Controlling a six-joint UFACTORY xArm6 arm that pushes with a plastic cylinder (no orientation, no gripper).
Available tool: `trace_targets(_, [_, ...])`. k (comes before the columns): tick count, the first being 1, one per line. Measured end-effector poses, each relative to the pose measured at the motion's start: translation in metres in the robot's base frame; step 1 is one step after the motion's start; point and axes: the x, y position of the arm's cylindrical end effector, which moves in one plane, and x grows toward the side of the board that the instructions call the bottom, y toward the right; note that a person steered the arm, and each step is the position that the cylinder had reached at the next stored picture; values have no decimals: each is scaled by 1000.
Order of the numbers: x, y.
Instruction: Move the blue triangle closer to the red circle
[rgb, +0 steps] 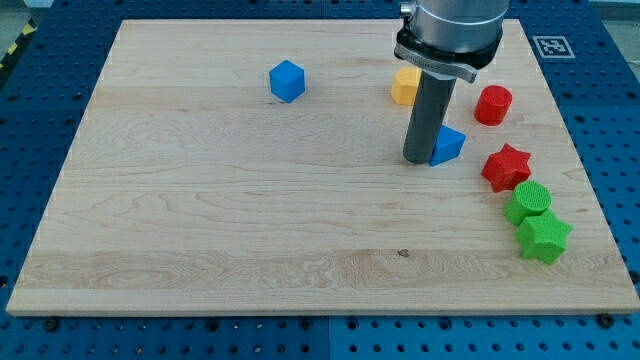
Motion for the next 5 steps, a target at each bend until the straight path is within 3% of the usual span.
trace_targets(5, [-11,60])
